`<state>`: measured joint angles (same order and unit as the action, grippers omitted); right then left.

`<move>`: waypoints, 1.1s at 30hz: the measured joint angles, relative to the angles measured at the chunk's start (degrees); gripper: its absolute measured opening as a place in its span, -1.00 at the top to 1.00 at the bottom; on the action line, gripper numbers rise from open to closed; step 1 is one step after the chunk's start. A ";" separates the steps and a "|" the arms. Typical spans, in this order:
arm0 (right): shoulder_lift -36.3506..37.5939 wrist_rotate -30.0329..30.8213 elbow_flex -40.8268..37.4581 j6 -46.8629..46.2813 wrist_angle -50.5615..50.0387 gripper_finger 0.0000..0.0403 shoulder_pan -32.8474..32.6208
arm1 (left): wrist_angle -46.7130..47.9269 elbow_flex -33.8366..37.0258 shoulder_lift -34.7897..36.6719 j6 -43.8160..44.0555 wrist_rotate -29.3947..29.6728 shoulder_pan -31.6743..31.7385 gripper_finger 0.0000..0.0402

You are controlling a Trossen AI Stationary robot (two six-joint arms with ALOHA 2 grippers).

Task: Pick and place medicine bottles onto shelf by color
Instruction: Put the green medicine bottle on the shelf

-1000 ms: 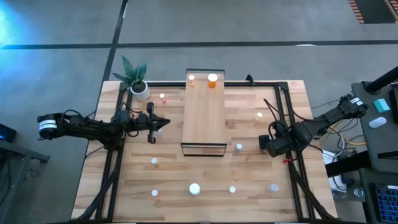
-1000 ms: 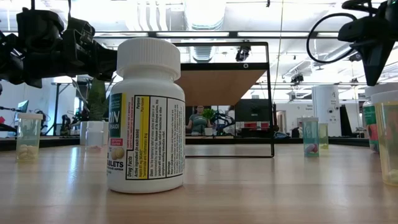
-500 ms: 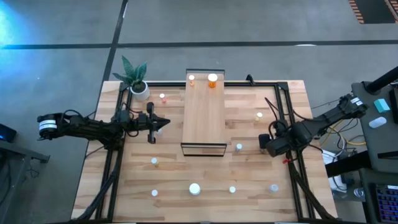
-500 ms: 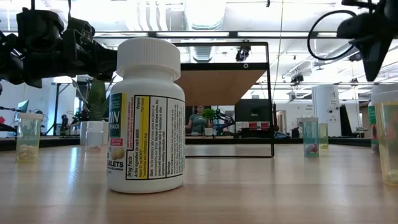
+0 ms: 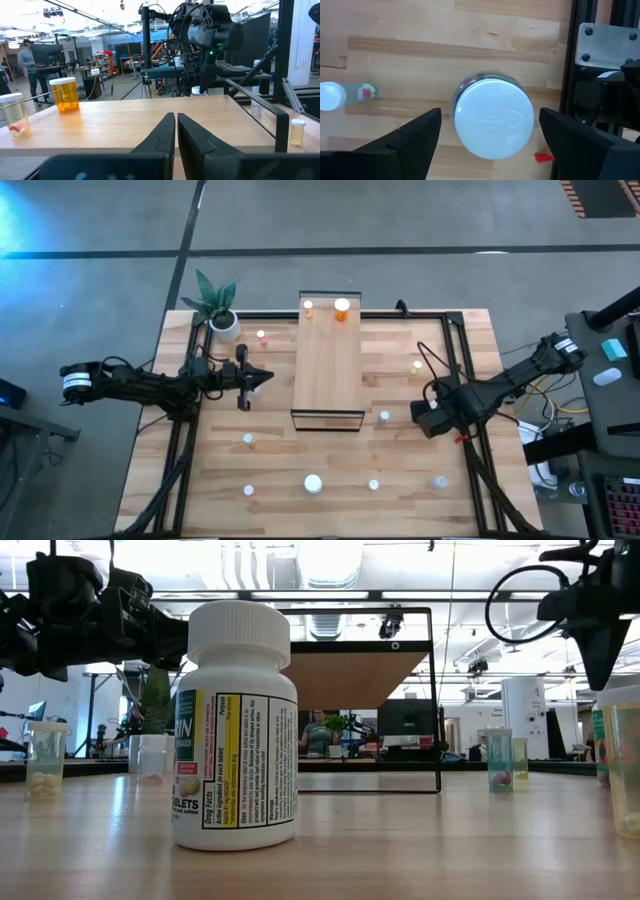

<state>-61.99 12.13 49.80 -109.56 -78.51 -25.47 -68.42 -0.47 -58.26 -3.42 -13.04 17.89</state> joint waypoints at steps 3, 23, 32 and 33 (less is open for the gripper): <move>-0.90 0.08 0.00 0.02 0.10 -0.55 0.02 | 0.02 0.00 0.00 0.00 -0.01 -0.01 1.00; -0.20 2.89 10.89 18.07 -0.72 -0.14 8.17 | 0.02 0.00 0.00 0.00 -0.02 0.00 1.00; -9.79 11.88 36.57 55.76 -7.85 -0.14 28.33 | -0.02 0.00 0.00 -0.08 -0.02 -0.02 1.00; -11.56 11.91 39.28 61.84 -7.35 -0.14 31.35 | -0.02 0.00 0.00 -0.25 -0.01 -0.01 1.00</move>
<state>-73.56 24.04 89.08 -47.72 -85.87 5.87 -68.45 -0.47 -58.26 -3.67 -13.05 17.88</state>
